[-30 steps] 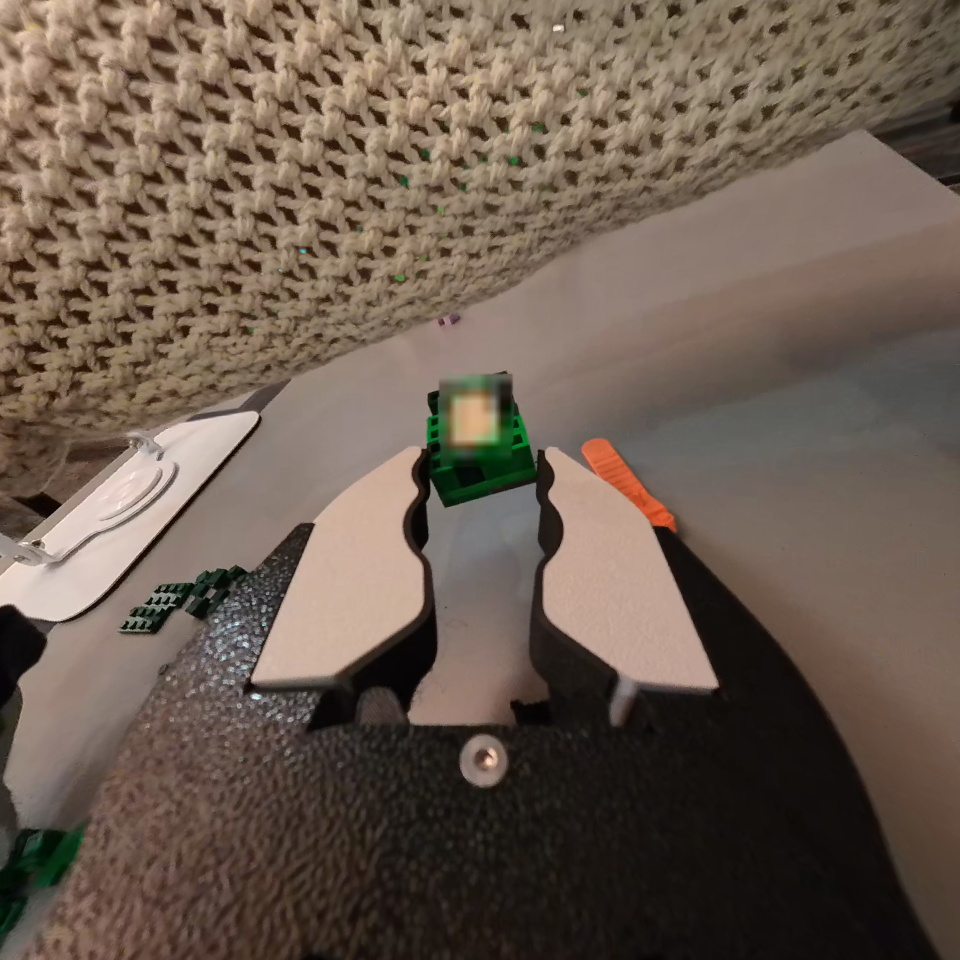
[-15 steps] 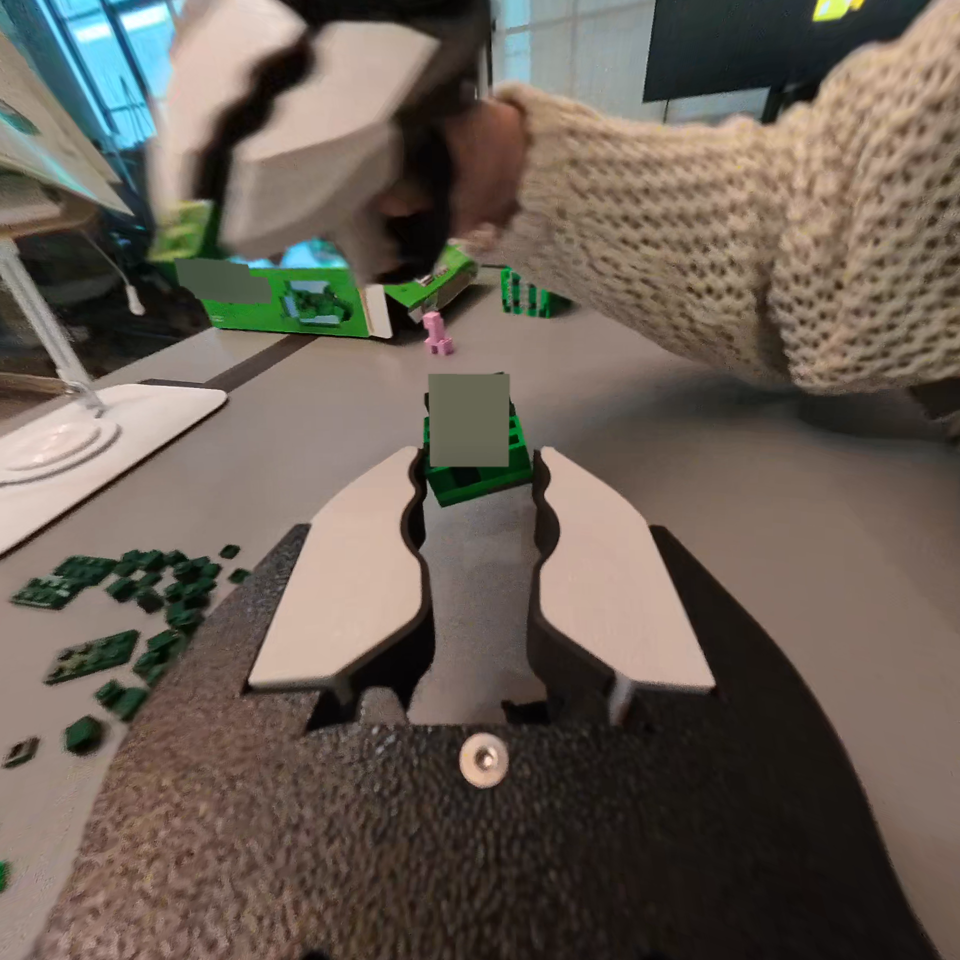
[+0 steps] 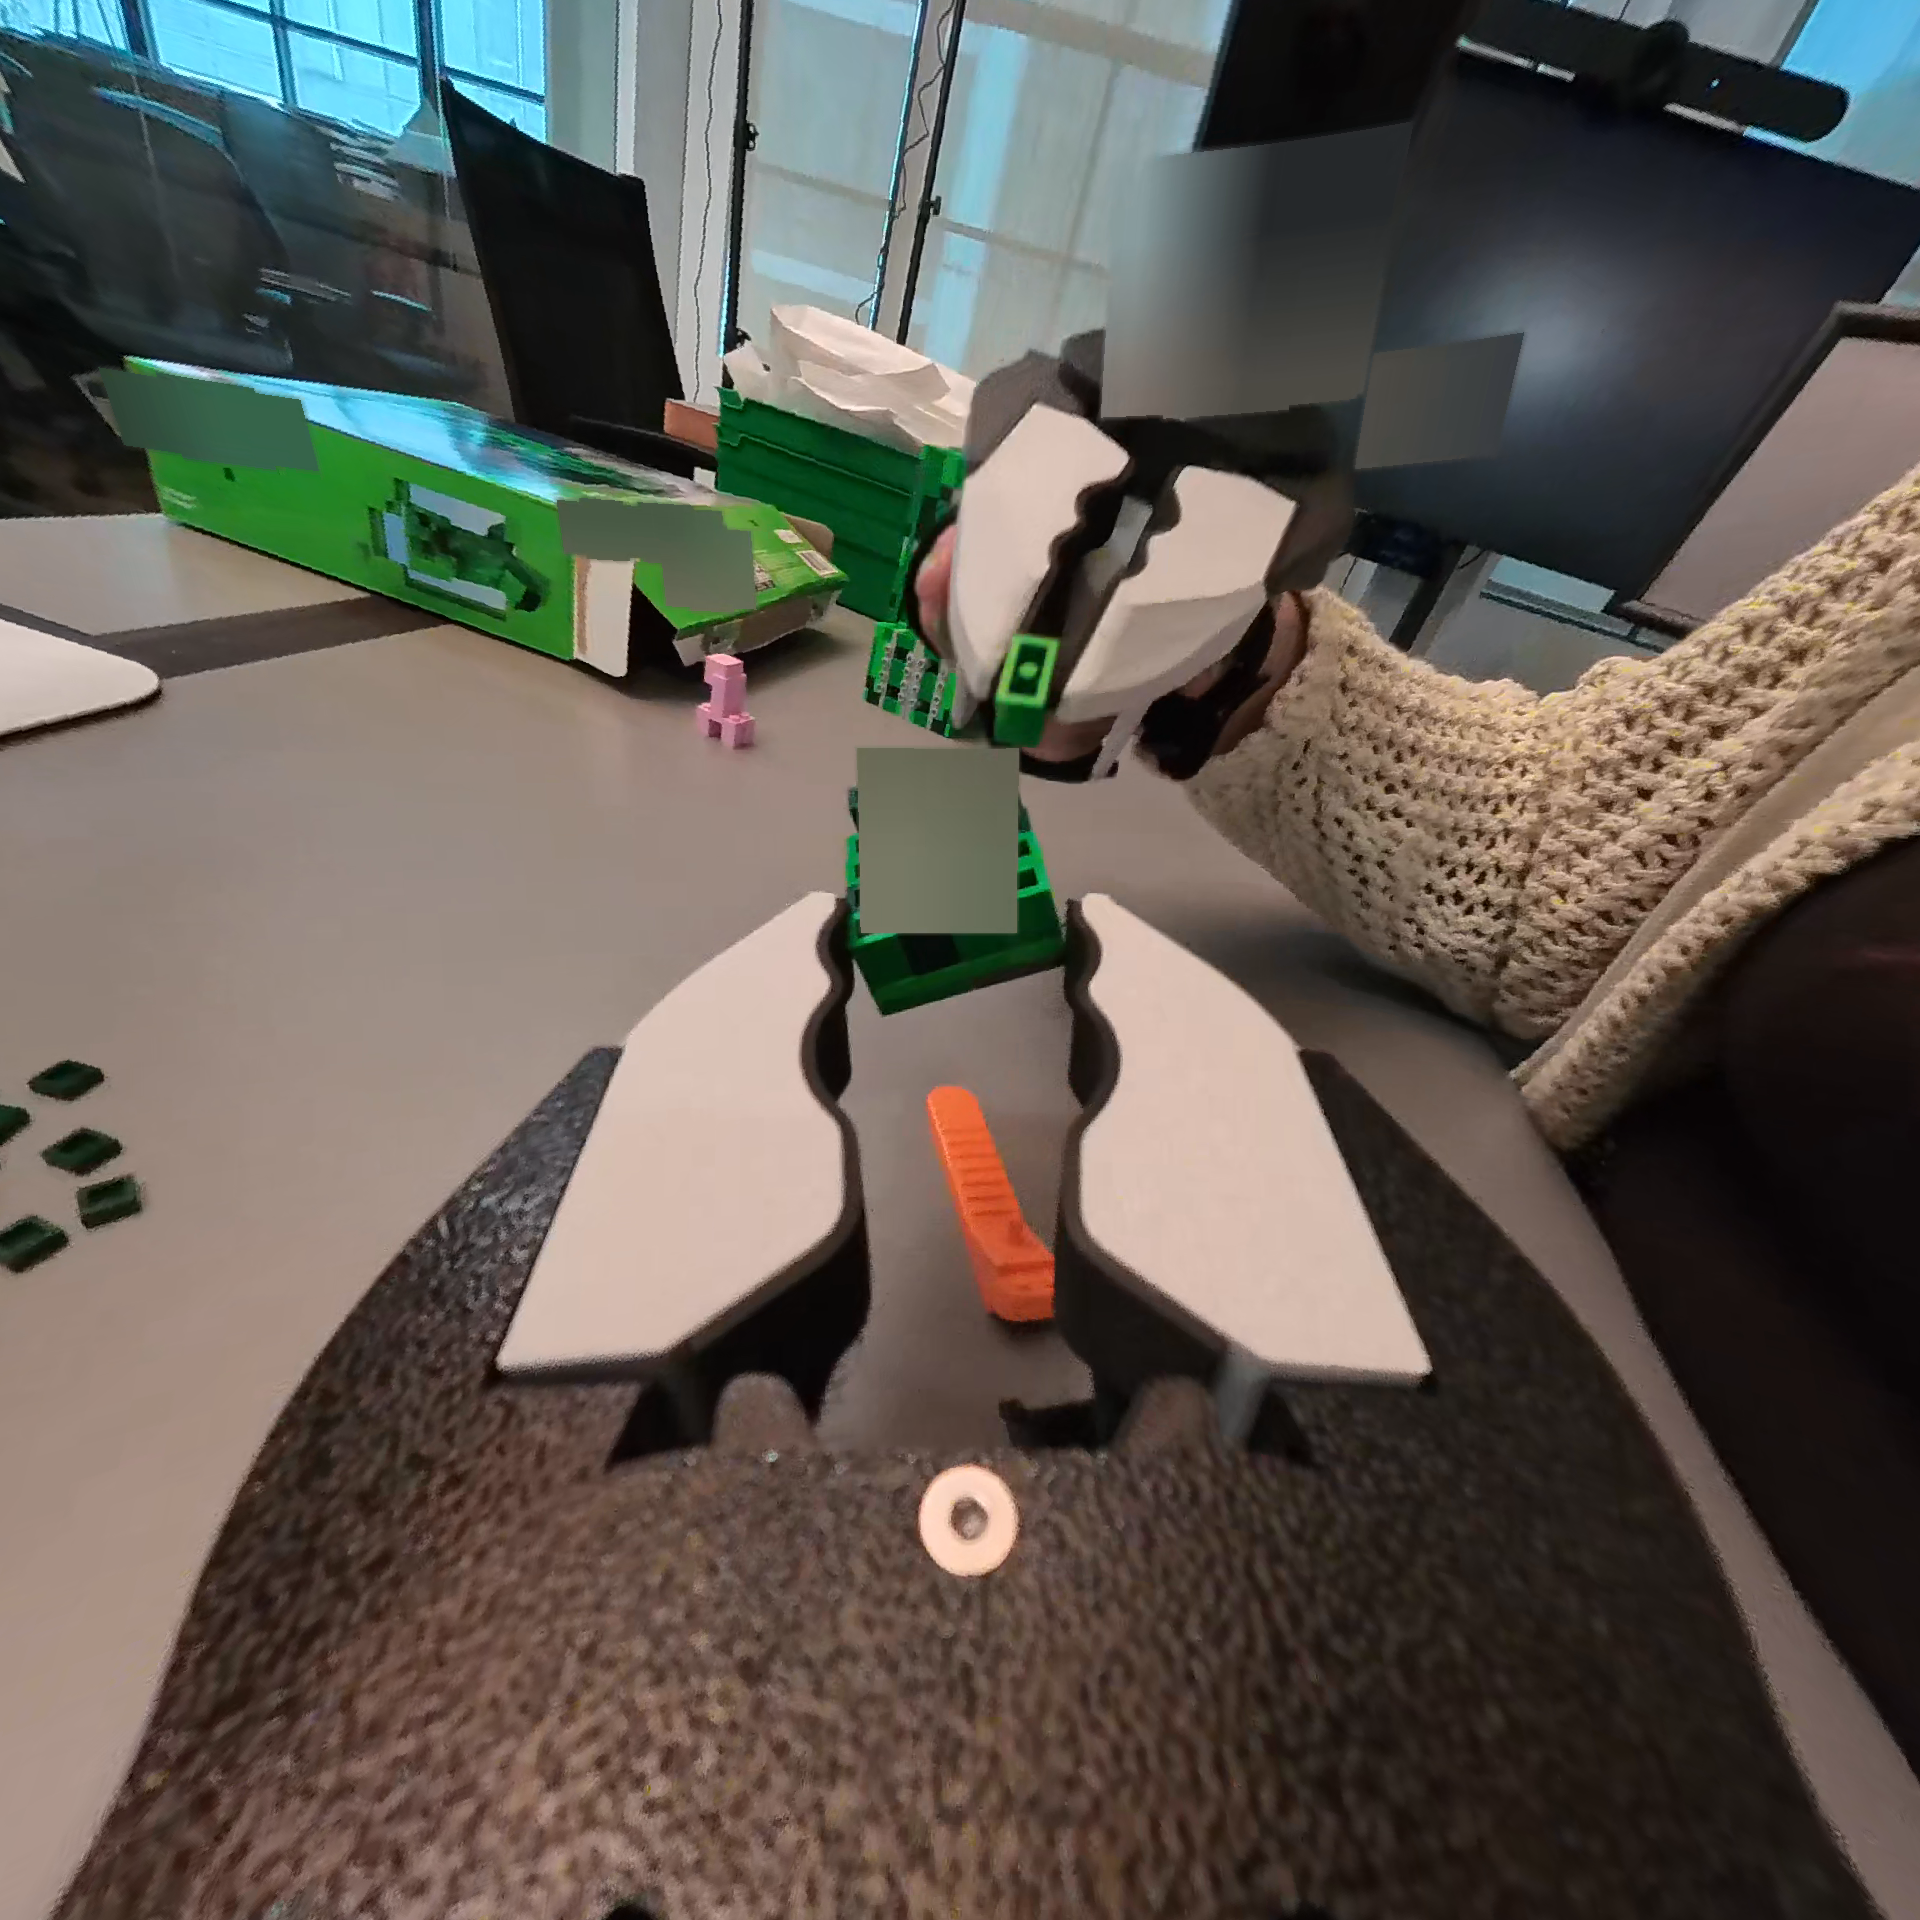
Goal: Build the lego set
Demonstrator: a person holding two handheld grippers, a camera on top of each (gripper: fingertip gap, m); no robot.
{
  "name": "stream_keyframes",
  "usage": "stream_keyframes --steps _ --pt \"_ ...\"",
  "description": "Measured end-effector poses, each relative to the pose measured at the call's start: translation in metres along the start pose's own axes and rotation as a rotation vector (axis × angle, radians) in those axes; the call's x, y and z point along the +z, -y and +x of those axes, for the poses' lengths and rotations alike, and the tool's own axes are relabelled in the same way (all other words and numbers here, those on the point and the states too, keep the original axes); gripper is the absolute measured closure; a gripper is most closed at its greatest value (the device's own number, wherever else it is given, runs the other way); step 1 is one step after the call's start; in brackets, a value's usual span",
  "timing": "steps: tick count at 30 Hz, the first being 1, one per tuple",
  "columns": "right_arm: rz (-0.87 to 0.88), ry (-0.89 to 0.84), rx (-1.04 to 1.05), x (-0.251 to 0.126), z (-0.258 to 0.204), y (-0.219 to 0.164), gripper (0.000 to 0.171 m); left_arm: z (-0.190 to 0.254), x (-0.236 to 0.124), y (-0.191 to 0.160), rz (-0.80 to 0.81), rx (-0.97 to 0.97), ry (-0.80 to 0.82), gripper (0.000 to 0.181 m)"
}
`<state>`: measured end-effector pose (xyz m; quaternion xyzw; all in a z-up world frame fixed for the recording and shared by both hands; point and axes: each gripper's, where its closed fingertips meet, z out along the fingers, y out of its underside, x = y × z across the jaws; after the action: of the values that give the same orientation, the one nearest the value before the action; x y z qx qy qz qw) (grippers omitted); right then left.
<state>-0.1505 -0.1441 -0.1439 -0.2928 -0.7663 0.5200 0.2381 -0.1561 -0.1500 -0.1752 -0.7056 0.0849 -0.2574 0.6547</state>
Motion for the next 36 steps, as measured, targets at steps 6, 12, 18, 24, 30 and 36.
stream_keyframes --steps 6,12,18,24,30,36 --pt "-0.072 0.050 0.037 0.010 -0.001 -0.010 0.163 0.002 -0.001 0.000 0.003 -0.004 -0.011 0.143" --pt "-0.145 0.054 0.030 0.012 0.000 -0.012 0.160 0.001 -0.002 0.001 0.007 -0.022 -0.017 0.143" --pt "-0.210 0.046 0.021 0.013 0.001 -0.015 0.156 0.001 -0.002 0.000 0.004 -0.030 -0.022 0.143" --pt "-0.196 0.058 -0.029 0.011 -0.003 -0.006 0.156 0.002 -0.002 0.000 0.002 -0.036 -0.028 0.143" --pt "-0.255 0.081 -0.109 0.013 -0.004 -0.006 0.158 0.003 -0.001 -0.001 -0.009 -0.029 -0.035 0.143" --pt "-0.322 0.084 -0.177 0.013 -0.005 -0.008 0.163 0.003 -0.002 -0.001 -0.009 -0.037 -0.039 0.143"
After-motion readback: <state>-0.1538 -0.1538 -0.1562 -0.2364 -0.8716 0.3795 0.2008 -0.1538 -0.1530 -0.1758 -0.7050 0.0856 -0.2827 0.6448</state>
